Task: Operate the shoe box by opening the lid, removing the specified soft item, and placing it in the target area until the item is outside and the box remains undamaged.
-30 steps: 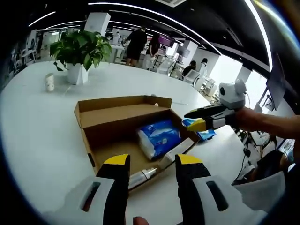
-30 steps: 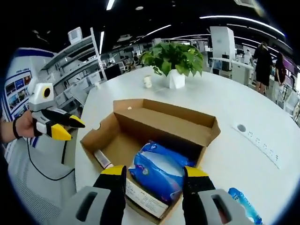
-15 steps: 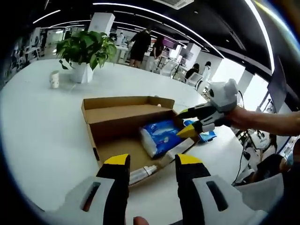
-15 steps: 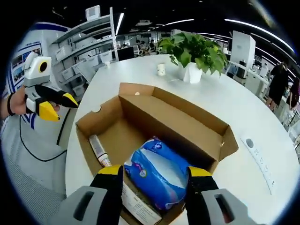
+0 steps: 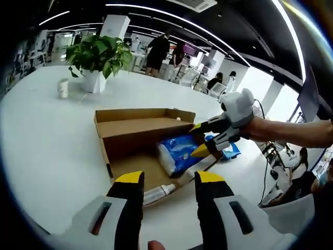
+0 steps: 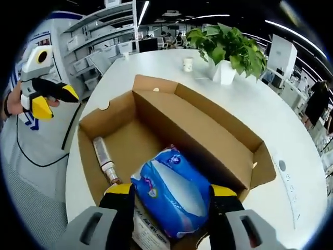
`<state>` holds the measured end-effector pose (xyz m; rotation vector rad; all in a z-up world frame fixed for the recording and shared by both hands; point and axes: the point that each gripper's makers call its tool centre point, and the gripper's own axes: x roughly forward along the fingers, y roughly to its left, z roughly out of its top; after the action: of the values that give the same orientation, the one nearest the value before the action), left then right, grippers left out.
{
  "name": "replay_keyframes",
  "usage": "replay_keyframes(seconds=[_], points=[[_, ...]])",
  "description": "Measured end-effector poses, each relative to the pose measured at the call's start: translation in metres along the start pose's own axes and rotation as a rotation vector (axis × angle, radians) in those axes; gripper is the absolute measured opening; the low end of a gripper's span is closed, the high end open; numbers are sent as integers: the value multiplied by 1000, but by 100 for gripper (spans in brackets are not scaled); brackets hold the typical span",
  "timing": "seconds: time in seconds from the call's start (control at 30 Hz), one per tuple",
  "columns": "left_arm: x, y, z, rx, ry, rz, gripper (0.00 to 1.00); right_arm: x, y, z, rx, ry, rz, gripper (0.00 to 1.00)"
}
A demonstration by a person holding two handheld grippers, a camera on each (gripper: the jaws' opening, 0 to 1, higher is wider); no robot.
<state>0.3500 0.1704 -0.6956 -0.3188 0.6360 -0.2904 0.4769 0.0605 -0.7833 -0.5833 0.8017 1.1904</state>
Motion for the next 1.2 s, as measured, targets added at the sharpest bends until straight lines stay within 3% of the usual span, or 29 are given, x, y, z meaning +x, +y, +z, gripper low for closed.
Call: replay_keyframes(seconds=[0.4,0.53,0.87,1.2], points=[[12,9,0,36,23,-5,43,26,-15,-11,-130,123,-2,59],[14,7,-3,44,32,-10,44,29,-14,-8,-144,139,9,61],[10,4,-8,30,34,-7,43,42,-13,-22,-219,207,35,64],[12,4,-8,31,35,-8,43,48,-8,-20,-365,254,31,63]])
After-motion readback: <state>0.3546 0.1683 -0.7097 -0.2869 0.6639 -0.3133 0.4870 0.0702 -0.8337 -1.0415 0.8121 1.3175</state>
